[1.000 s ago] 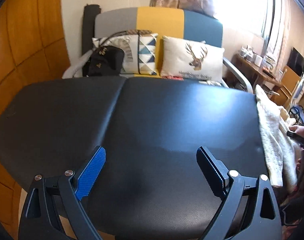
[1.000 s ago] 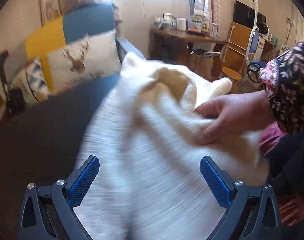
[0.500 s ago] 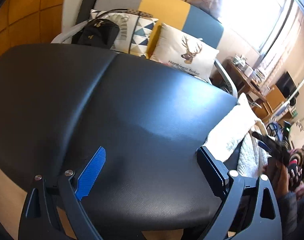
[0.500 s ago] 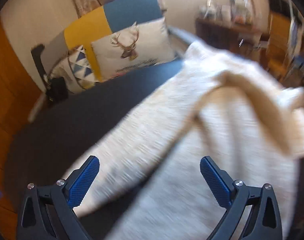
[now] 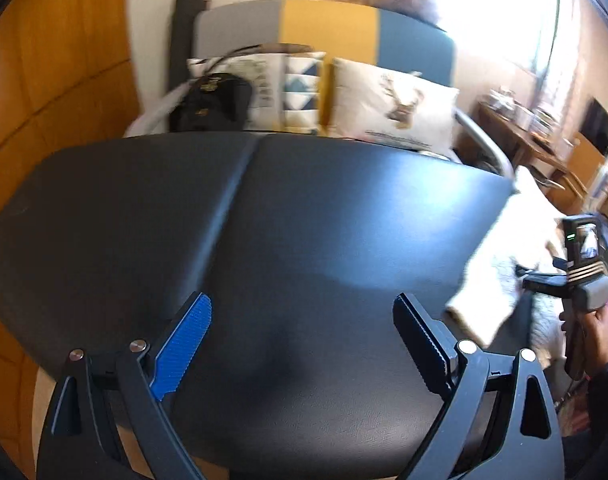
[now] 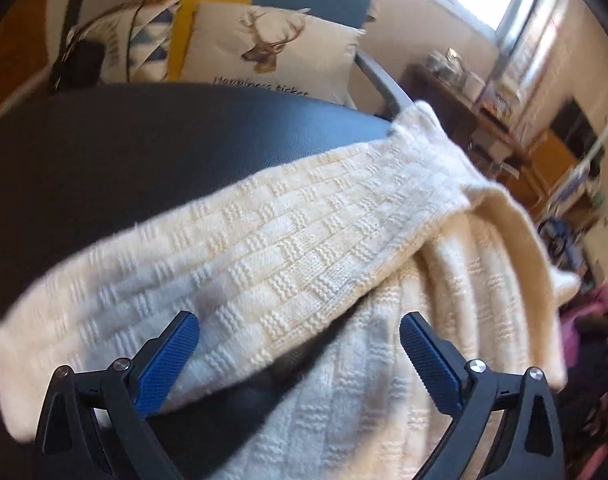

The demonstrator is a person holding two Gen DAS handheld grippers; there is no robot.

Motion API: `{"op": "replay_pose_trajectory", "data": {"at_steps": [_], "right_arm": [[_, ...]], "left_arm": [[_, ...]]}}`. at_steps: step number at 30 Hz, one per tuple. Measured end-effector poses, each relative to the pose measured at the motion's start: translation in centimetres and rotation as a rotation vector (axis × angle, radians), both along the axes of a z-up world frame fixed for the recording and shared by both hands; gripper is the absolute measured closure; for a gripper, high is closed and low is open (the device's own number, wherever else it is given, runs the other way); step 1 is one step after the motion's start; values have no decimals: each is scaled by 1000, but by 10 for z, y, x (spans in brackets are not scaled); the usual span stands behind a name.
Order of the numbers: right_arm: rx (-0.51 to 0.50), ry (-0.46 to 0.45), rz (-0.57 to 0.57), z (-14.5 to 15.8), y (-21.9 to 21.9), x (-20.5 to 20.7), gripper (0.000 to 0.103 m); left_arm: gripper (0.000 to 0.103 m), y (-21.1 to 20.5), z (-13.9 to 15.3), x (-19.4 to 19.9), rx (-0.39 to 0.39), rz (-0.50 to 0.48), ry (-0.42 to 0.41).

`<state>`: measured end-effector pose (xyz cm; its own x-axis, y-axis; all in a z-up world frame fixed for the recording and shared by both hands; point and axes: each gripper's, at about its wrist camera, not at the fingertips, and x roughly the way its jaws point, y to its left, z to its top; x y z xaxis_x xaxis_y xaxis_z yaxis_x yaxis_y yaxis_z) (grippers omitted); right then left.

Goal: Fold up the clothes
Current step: 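Close the left gripper on the sweater sleeve cuff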

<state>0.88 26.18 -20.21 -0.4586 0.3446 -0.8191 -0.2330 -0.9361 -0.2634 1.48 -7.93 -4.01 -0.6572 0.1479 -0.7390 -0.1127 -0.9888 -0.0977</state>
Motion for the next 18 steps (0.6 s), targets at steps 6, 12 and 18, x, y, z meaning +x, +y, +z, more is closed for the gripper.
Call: {"op": "replay_pose_trajectory", "data": {"at_steps": [6, 12, 18], "right_arm": [[-1, -93, 8, -5, 19, -19, 1], [-107, -44, 149, 7, 19, -25, 26], [-376, 114, 95, 22, 31, 28, 14]], "left_arm": [[8, 56, -7, -24, 136, -189, -65], [8, 117, -16, -34, 35, -324, -66], [8, 193, -45, -47, -46, -540, -109]]}}
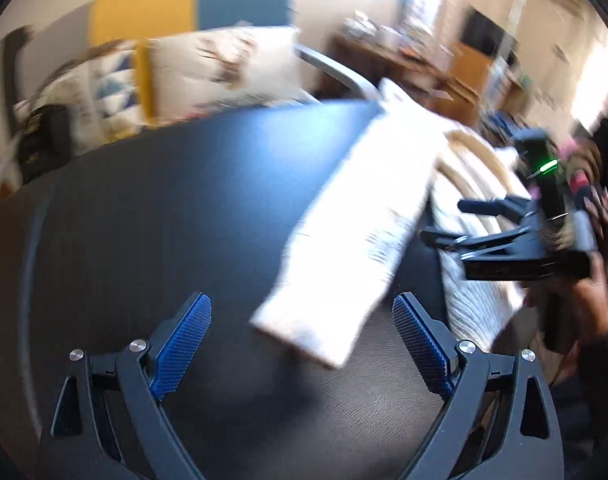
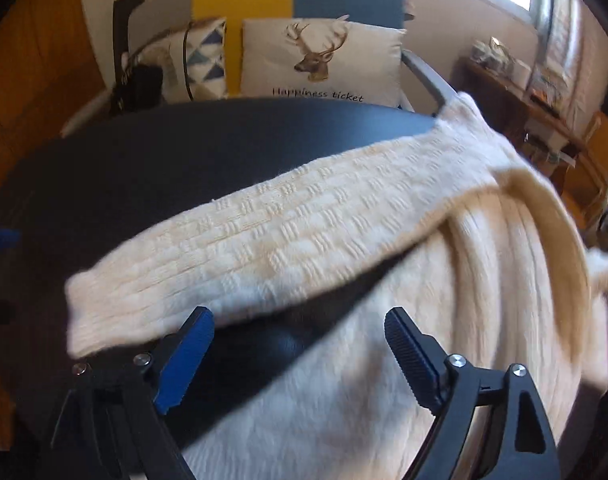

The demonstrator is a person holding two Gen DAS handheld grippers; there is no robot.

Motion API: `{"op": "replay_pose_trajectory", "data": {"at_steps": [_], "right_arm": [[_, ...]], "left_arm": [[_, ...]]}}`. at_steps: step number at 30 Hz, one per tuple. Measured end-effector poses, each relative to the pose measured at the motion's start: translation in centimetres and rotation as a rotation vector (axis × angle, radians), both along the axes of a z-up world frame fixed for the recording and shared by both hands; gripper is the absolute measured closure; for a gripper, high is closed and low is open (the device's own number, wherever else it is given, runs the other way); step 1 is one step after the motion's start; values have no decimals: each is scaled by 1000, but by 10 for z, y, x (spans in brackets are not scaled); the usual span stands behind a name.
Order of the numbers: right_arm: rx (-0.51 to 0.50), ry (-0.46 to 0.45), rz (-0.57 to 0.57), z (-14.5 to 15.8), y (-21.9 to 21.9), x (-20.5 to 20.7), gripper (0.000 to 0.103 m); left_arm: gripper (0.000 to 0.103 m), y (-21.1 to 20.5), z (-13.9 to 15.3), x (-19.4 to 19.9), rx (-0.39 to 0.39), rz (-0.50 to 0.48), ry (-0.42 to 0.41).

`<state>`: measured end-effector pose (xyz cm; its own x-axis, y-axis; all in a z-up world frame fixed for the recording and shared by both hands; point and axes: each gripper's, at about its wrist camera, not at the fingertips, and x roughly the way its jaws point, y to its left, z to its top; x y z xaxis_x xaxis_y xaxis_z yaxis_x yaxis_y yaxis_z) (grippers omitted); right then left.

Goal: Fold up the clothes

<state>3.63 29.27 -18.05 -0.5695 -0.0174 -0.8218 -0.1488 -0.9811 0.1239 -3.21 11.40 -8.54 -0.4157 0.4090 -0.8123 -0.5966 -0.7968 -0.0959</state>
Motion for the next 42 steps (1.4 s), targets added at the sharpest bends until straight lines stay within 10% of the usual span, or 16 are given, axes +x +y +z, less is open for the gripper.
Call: {"op": "replay_pose_trajectory", "data": {"at_steps": [8, 10, 12, 19, 22, 27, 35, 42], "right_arm": [[-122, -11, -204, -2, 48, 59, 14], [-148, -4, -232, -8, 54, 72, 14], [-173, 15, -242, -9, 52, 80, 14], [-134, -4, -204, -17, 41, 68, 14], [-133, 1, -208, -21, 41, 65, 14], [-134, 7, -222, -22, 42, 68, 14], [-125, 124, -339, 24, 61, 92, 14], [-195, 130, -398, 27, 68, 117, 14]], "left_arm": [[11, 64, -28, -34, 36, -140, -155], [20, 73, -35, -48, 15, -144, -179], [51, 81, -46, -62, -11, -149, -220], [55, 99, -56, -75, -136, -187, -206], [86, 95, -58, -74, -165, -160, -173], [95, 61, -52, -79, -161, 8, -112], [95, -113, 81, -64, 226, 374, 97], [94, -178, 33, -63, 40, 502, 2]]}}
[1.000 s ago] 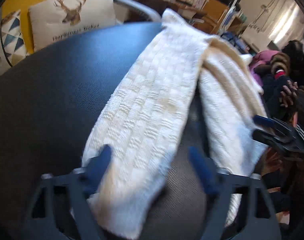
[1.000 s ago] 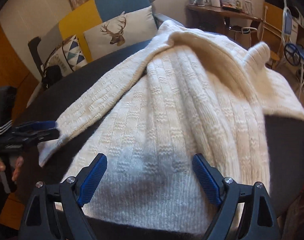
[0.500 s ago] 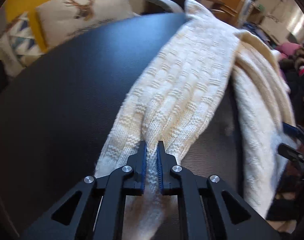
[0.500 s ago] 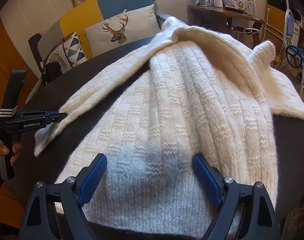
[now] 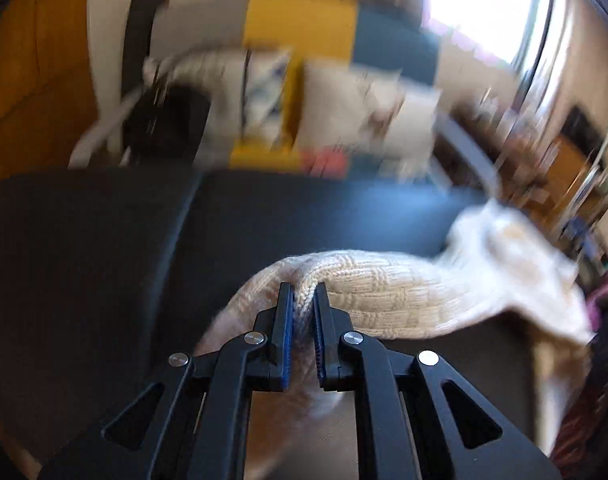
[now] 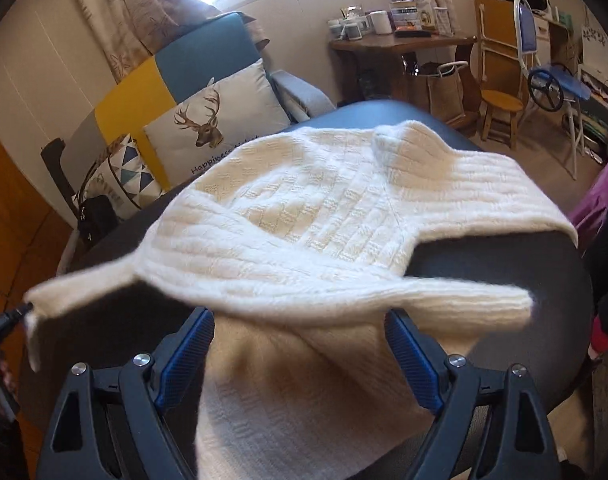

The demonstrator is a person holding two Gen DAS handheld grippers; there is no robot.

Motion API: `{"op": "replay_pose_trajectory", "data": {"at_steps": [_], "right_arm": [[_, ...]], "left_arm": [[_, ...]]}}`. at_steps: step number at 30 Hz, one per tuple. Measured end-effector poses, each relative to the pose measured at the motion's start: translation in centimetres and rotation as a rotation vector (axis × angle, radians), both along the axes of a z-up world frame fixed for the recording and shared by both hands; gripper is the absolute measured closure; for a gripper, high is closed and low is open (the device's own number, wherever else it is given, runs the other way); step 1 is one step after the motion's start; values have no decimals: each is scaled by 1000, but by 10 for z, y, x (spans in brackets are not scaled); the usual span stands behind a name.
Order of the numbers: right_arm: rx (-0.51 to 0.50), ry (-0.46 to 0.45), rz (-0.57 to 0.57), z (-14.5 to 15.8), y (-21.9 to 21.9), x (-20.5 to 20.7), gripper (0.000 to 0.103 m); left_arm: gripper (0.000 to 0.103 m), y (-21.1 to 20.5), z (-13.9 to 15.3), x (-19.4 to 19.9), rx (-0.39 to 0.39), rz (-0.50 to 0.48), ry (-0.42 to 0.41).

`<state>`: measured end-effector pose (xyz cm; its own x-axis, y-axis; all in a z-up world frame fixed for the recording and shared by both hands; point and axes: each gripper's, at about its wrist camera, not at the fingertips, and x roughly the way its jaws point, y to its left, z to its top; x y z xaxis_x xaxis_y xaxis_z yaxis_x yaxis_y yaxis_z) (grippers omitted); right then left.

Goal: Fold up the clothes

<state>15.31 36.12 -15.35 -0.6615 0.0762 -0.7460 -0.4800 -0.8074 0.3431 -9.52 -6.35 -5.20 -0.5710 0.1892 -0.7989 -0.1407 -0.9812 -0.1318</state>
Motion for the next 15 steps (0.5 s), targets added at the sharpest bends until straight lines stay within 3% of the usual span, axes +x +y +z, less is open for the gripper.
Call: {"op": "replay_pose_trajectory", "data": {"at_steps": [4, 6, 10, 15], "right_arm": [[62, -50, 27, 5, -1, 5, 14], [125, -105, 78, 13, 13, 2, 14], [234, -255, 128, 9, 32, -5, 14], [259, -405, 249, -16, 29, -25, 14]], "left_arm": [[94, -11, -47, 17, -45, 31, -104], [94, -11, -55, 21, -78, 49, -121], [94, -9, -58, 14, -142, 82, -123], [94, -11, -40, -9, -104, 89, -137]]}}
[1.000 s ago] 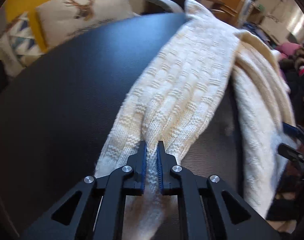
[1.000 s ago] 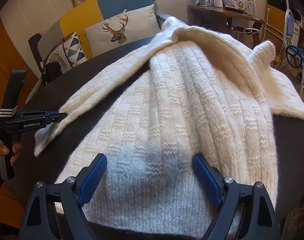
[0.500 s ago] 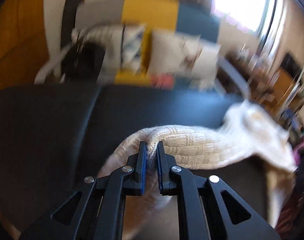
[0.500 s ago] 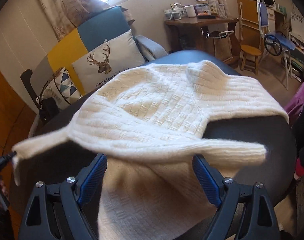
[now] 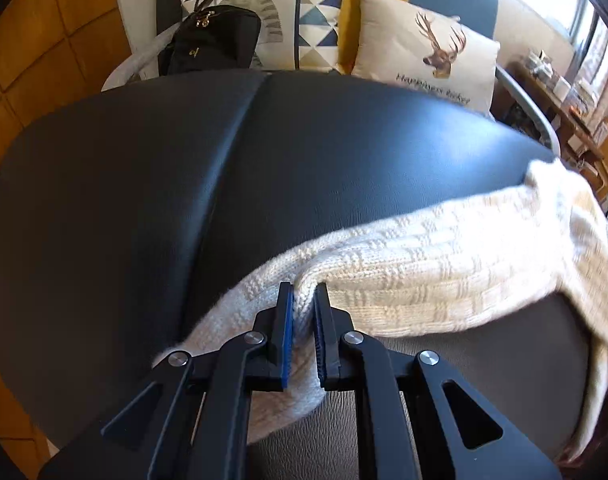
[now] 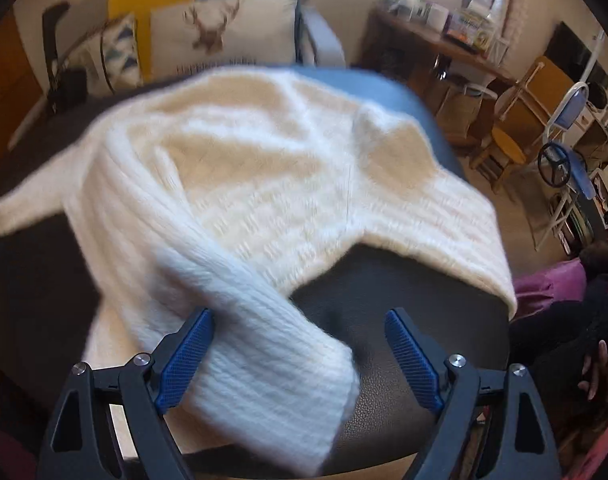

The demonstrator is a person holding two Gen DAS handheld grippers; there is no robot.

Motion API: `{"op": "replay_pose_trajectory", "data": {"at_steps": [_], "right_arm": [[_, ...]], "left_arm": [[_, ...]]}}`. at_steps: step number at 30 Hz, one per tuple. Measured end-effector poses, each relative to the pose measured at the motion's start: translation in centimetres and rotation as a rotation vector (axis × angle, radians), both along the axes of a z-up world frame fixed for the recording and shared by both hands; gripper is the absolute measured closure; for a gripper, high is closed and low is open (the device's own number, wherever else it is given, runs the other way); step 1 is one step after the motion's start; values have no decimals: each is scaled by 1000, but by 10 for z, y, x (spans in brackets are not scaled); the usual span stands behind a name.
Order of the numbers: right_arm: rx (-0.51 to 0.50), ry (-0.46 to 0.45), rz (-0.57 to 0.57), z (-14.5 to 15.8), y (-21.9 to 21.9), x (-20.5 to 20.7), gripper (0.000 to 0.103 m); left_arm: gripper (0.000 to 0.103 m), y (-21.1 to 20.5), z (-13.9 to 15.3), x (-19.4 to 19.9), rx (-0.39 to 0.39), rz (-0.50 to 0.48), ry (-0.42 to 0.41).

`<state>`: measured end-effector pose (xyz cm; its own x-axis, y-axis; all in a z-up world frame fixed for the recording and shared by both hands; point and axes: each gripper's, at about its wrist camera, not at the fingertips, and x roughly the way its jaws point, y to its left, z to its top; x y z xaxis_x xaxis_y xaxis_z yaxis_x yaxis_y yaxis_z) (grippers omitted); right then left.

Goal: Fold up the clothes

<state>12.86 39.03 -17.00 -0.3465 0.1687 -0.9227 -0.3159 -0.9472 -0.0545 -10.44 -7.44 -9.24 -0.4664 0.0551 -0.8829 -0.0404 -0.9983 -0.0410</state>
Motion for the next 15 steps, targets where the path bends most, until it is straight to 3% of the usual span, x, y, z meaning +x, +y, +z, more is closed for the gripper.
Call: {"op": "replay_pose_trajectory", "data": {"at_steps": [2, 5, 6, 8, 10, 12, 15], "right_arm": [[-64, -25, -2, -16, 1, -3, 14], [-176, 21, -67, -24, 10, 3, 17], [-219, 43, -96, -24, 14, 7, 31], [-237, 110, -124, -11, 11, 17, 47], [-274, 161, -77, 8, -4, 20, 47], [-322, 227, 46, 29, -33, 19, 45], [-80, 183, 166, 47, -77, 0, 37]], "left_arm": [[93, 1, 7, -4, 2, -6, -1], [92, 11, 8, 1, -28, -43, -1], [92, 14, 6, 4, -48, -51, 0], [92, 23, 2, 6, -69, -68, 8], [92, 28, -1, 11, -99, -82, 16], [91, 26, -3, 17, -110, -87, 5], [91, 26, -12, 18, -76, -78, -16]]}}
